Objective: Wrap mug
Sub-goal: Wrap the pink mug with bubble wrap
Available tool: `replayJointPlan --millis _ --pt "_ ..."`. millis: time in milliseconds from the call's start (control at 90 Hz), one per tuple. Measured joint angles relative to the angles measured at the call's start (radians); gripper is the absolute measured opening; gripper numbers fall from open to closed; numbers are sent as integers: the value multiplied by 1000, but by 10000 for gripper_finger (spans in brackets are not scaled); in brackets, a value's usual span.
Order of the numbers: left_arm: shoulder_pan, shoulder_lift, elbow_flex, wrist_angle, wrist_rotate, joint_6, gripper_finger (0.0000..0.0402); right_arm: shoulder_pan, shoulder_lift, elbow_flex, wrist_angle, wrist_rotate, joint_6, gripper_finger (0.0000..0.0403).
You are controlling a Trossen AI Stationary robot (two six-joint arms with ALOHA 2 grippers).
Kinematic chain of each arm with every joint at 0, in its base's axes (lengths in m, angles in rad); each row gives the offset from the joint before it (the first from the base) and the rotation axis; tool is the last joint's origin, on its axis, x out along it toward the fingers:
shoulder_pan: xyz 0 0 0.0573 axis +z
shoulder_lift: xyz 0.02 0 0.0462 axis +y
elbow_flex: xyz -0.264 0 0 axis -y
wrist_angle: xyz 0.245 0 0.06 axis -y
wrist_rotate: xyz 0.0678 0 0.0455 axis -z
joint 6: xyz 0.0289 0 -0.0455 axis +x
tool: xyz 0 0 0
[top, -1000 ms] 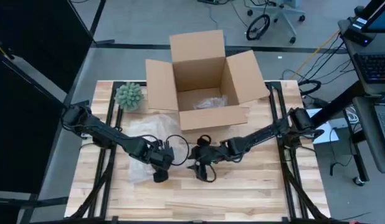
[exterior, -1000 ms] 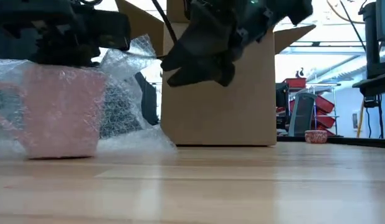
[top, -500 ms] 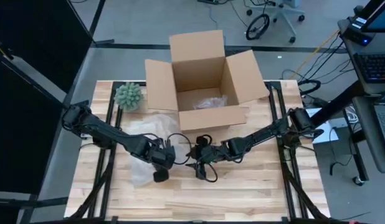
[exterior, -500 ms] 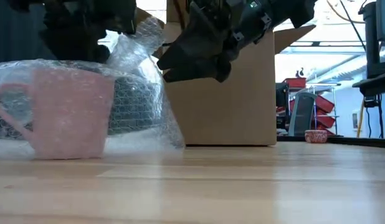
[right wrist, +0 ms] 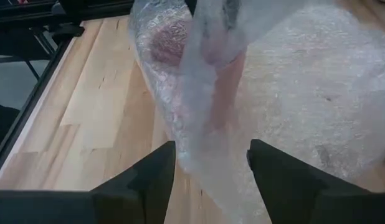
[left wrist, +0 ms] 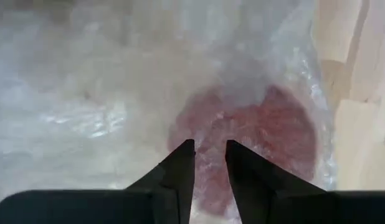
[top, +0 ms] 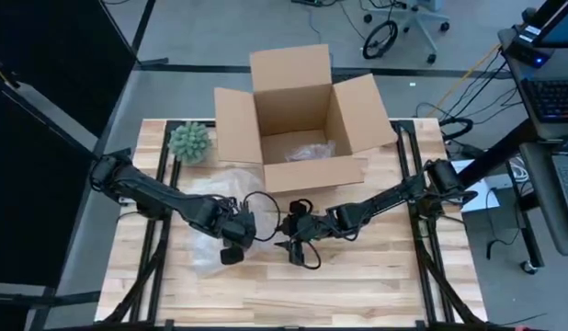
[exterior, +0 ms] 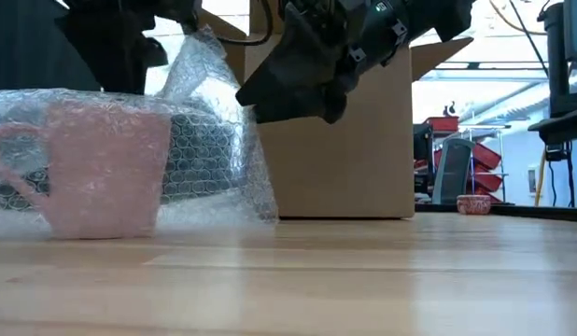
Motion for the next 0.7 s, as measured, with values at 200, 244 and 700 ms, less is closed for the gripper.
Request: replayJointPlan --millis 200,244,700 --pt "10 -1 -34 -20 -42 -41 81 0 0 0 -4 0 -7 192" --pt "14 -1 -53 25 -19 -42 83 0 0 0 -8 0 -7 192" --pt "41 -4 -309 370 27 -95 166 0 0 0 -18 0 -8 192"
